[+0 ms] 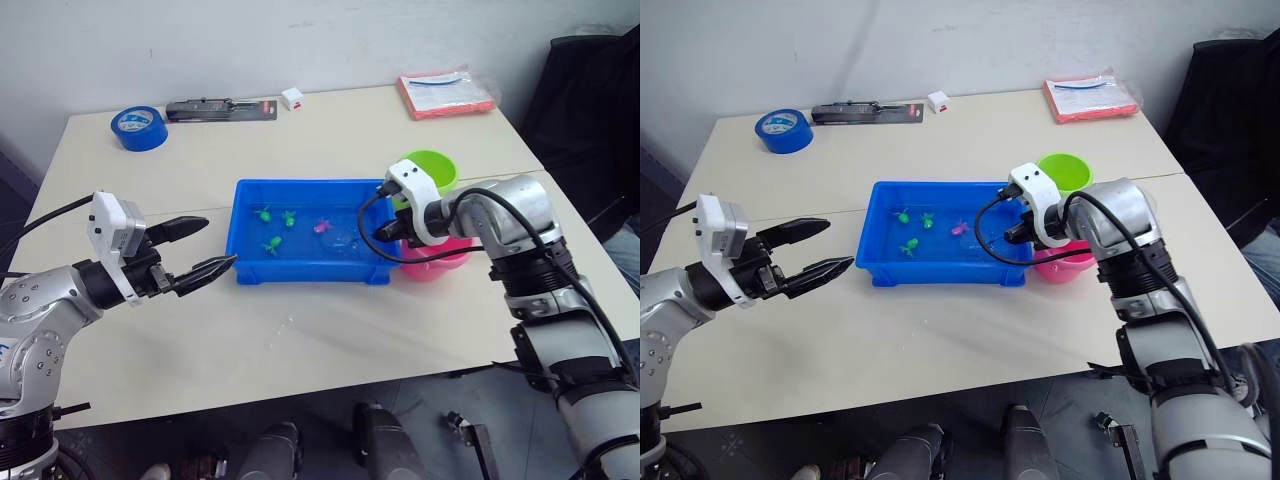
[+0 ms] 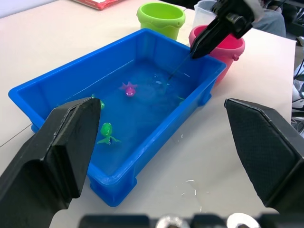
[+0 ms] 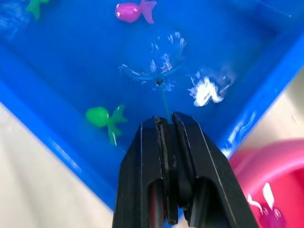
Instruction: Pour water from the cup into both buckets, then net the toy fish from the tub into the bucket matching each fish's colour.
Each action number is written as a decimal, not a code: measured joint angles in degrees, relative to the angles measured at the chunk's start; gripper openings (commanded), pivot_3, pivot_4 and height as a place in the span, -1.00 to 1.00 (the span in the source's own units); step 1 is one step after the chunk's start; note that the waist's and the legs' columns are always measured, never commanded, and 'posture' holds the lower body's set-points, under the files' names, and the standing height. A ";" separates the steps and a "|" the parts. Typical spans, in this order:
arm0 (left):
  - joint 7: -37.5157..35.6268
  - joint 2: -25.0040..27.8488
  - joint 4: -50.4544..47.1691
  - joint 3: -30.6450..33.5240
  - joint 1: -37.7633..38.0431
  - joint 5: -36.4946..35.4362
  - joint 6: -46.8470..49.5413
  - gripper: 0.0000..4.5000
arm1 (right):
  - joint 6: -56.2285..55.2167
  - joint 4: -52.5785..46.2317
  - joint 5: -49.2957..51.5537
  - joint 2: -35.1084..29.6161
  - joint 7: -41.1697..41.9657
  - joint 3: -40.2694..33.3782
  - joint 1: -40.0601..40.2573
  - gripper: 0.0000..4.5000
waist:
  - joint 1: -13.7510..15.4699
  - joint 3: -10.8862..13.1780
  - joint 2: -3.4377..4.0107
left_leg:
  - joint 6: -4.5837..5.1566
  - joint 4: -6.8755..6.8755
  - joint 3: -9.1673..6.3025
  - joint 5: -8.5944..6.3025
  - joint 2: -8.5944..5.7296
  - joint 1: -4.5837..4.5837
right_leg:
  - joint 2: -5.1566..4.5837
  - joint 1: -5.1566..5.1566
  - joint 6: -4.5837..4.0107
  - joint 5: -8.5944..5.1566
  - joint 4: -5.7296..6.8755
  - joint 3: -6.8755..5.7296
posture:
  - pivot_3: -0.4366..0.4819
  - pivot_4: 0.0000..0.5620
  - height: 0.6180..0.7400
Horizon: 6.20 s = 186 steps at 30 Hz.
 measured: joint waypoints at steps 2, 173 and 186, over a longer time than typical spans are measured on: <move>-0.01 0.10 0.03 0.00 -0.02 0.00 0.00 1.00 | -1.07 0.99 -0.02 1.07 -0.86 -0.45 0.22 -0.65 | -0.23 0.00 0.00 | 0.00 0.00 0.00 0.00 -0.01 0.00 | 0.00 0.00 0.00 0.00 0.00 0.00 | -0.05 -0.47 1.00; -8.35 0.14 6.97 -4.31 -2.62 -0.19 -1.99 1.00 | -84.01 2.49 -30.02 -19.88 24.69 10.85 3.28 -0.65 | 0.43 -0.03 -0.02 | 0.05 0.12 0.59 -0.04 0.15 0.18 | 0.06 -0.05 0.02 0.17 -0.07 0.10 | -0.05 -0.47 1.00; -6.08 0.03 4.14 -2.60 0.72 -1.94 -1.44 1.00 | -97.75 10.98 -31.28 -16.90 31.93 11.93 -0.53 -0.65 | -0.15 -0.03 -0.02 | 0.05 0.12 0.57 -0.04 0.17 0.19 | 0.08 -0.04 0.00 0.17 -0.08 0.07 | -0.05 -0.47 1.00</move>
